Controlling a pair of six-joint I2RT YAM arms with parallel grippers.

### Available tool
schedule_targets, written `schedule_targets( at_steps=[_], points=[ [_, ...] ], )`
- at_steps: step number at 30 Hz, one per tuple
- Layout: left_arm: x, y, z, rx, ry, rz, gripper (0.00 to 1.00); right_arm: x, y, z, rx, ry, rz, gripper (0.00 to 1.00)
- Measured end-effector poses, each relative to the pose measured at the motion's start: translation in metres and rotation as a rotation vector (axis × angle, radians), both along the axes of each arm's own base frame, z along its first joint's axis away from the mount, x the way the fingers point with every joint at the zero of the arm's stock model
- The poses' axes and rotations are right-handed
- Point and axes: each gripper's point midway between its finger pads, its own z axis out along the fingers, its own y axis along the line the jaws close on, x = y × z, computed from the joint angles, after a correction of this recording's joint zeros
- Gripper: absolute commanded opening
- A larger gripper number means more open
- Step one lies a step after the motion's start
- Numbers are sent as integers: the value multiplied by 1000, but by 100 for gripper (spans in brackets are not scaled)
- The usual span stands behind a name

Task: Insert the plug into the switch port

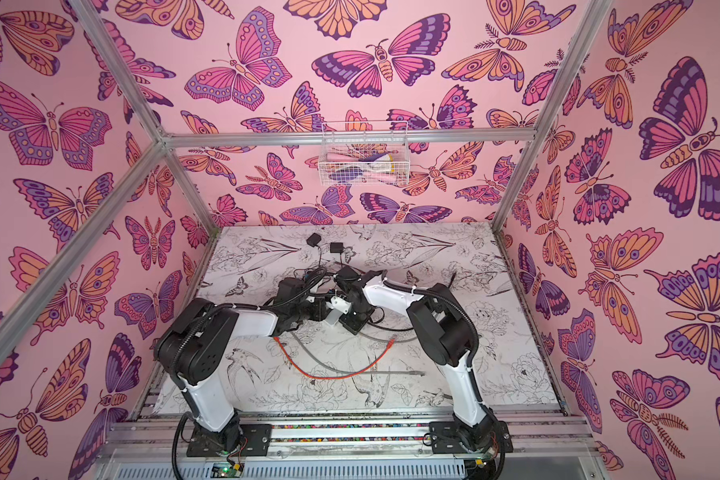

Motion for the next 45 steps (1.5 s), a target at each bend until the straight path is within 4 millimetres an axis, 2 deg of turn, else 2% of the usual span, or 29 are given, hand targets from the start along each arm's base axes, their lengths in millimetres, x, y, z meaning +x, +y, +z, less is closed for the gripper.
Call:
schedule_targets(
  at_steps=[16, 45],
  points=[
    [0, -2, 0, -16, -32, -14, 37, 1, 1, 1, 61, 67, -79, 0],
    [-7, 2, 0, -2, -45, 12, 36, 1, -1, 1, 120, 5, -128, 0]
  ],
)
